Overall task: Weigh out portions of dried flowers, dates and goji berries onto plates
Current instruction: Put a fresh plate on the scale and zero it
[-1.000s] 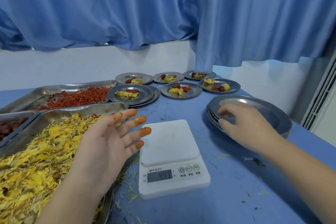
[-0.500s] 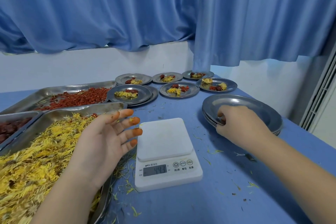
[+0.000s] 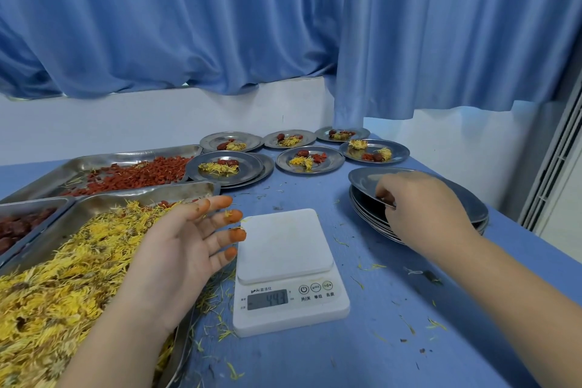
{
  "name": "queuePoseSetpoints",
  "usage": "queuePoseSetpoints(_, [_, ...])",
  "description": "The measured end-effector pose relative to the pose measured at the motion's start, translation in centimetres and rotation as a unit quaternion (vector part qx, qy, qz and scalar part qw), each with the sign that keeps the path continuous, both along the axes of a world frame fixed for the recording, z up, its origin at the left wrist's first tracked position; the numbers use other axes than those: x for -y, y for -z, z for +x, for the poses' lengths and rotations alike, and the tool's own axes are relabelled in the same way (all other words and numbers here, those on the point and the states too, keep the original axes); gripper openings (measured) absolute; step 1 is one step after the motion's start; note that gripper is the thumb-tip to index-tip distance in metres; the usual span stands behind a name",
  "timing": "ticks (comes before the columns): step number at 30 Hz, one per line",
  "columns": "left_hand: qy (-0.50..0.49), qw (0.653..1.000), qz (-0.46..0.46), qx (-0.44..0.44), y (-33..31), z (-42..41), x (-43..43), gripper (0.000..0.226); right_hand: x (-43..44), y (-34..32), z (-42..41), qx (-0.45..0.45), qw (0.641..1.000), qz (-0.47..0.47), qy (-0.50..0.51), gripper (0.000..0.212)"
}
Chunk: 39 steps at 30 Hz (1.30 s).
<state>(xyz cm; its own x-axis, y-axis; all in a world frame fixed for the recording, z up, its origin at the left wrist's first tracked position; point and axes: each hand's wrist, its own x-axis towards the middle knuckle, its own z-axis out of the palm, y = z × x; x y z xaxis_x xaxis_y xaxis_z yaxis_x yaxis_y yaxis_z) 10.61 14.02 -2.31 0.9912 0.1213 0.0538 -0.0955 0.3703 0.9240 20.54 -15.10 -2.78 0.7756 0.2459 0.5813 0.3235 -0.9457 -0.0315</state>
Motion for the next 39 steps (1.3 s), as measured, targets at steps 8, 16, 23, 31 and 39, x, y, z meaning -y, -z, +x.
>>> queuePoseSetpoints(8, [-0.095, 0.995, 0.011, -0.04, 0.2, 0.3, 0.1, 0.022, -0.6, -0.7, -0.9, 0.189, 0.974, 0.029, -0.12, 0.019])
queuePoseSetpoints(16, [-0.199, 0.979, -0.036, -0.012, -0.1, 0.1, -0.2, 0.017, -5.6, 1.4, -4.4, 0.219, 0.933, -0.006, -0.284, 0.02])
queuePoseSetpoints(23, [-0.2, 0.979, -0.034, -0.004, -0.1, 0.1, -0.3, 0.018, -7.1, 2.7, -5.2, 0.192, 0.93, -0.033, -0.313, 0.027])
queuePoseSetpoints(31, [-0.197, 0.98, -0.027, -0.005, -0.1, 0.2, -0.2, 0.02, -7.1, 2.8, -5.2, 0.188, 0.937, -0.038, -0.292, 0.028])
queuePoseSetpoints(39, [-0.19, 0.981, -0.028, -0.006, -0.2, 0.0, -0.1, 0.02, -7.0, 2.7, -5.7, 0.147, 0.942, -0.044, -0.299, 0.023])
